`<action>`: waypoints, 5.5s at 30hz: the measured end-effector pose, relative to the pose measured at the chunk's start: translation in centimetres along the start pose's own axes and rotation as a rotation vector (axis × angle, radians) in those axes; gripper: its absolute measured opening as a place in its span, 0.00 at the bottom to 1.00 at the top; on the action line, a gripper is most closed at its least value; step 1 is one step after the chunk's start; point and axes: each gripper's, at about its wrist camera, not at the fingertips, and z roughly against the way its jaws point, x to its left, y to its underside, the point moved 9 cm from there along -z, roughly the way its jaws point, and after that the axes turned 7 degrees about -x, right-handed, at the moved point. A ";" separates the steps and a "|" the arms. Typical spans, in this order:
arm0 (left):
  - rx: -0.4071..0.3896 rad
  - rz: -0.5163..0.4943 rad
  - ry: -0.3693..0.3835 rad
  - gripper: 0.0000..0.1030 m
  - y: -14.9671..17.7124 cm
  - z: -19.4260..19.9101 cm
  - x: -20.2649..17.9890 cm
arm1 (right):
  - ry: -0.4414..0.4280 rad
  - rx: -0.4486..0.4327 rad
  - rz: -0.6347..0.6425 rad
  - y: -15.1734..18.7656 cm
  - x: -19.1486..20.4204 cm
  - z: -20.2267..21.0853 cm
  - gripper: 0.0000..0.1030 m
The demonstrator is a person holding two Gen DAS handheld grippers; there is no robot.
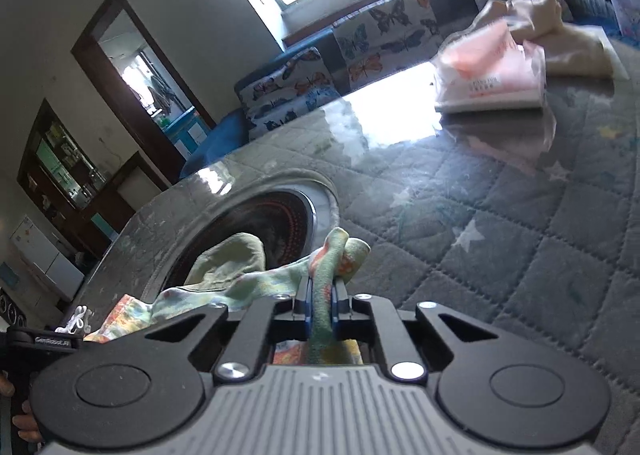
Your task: Fold clothes
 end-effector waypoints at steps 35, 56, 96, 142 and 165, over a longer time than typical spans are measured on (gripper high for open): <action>0.071 -0.328 0.177 0.13 3.5 -4.2 -18.0 | 0.219 -0.286 0.067 -4.6 -4.8 16.7 0.05; 0.102 -0.506 0.217 0.13 6.4 -7.6 -27.3 | 0.377 -0.394 0.036 -5.9 -10.3 23.8 0.04; 0.110 -0.658 0.044 0.48 8.1 -11.1 -25.2 | 0.475 -0.273 0.009 -1.5 -14.1 21.6 0.15; 0.019 -0.758 -0.002 1.00 10.3 -7.5 -24.1 | 0.543 -0.170 0.148 1.1 -10.9 18.6 1.00; -0.042 -0.842 0.016 1.00 13.3 -5.0 -24.0 | 0.599 -0.163 0.180 2.8 -8.9 19.5 1.00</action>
